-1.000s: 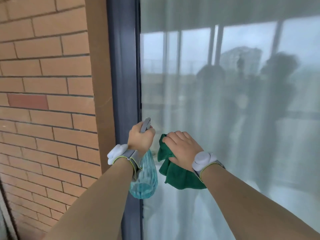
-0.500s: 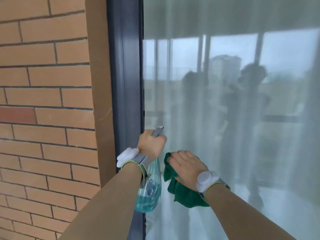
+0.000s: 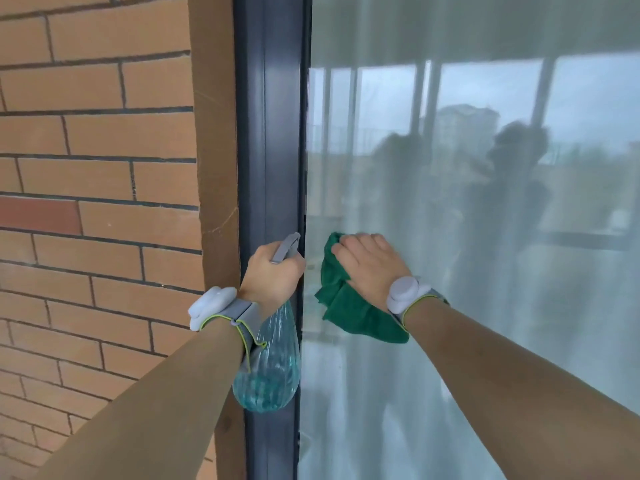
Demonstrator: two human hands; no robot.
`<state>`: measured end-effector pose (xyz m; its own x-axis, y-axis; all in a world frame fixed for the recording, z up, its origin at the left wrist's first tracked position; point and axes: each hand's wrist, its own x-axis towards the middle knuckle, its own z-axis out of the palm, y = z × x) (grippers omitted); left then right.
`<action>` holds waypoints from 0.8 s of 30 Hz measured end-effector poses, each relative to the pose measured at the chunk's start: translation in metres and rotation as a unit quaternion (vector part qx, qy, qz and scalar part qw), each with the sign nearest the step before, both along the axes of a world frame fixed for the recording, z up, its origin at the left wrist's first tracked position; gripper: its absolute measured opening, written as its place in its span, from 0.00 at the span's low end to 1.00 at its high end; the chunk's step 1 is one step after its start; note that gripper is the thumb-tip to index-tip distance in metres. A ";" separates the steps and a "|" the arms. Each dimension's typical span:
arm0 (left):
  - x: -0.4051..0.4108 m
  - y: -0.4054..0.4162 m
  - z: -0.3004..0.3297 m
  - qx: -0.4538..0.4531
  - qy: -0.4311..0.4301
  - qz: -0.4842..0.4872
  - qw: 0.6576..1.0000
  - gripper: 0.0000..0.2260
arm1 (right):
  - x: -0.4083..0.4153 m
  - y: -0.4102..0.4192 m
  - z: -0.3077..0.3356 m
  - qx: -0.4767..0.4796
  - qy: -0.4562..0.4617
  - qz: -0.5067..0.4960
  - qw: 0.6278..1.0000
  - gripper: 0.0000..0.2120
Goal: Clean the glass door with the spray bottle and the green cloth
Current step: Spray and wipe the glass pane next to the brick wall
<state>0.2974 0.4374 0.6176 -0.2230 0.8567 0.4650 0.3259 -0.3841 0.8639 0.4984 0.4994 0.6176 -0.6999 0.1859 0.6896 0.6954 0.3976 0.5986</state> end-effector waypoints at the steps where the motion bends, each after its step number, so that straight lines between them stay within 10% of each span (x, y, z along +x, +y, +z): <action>1: -0.002 0.000 0.001 -0.002 -0.002 -0.009 1.000 0.05 | 0.000 -0.002 0.010 -0.008 0.031 -0.012 0.999 0.27; 14: -0.015 -0.003 -0.008 -0.012 -0.018 0.012 1.000 0.06 | -0.029 -0.009 0.004 -0.036 0.029 -0.016 0.999 0.24; 20: -0.012 -0.011 -0.005 -0.020 -0.034 0.003 0.999 0.12 | 0.007 -0.023 0.031 -0.034 0.199 -0.084 0.976 0.29; 24: 0.005 -0.016 0.000 -0.009 -0.036 0.006 0.999 0.12 | 0.027 -0.037 -0.034 -0.099 0.093 -0.089 0.987 0.31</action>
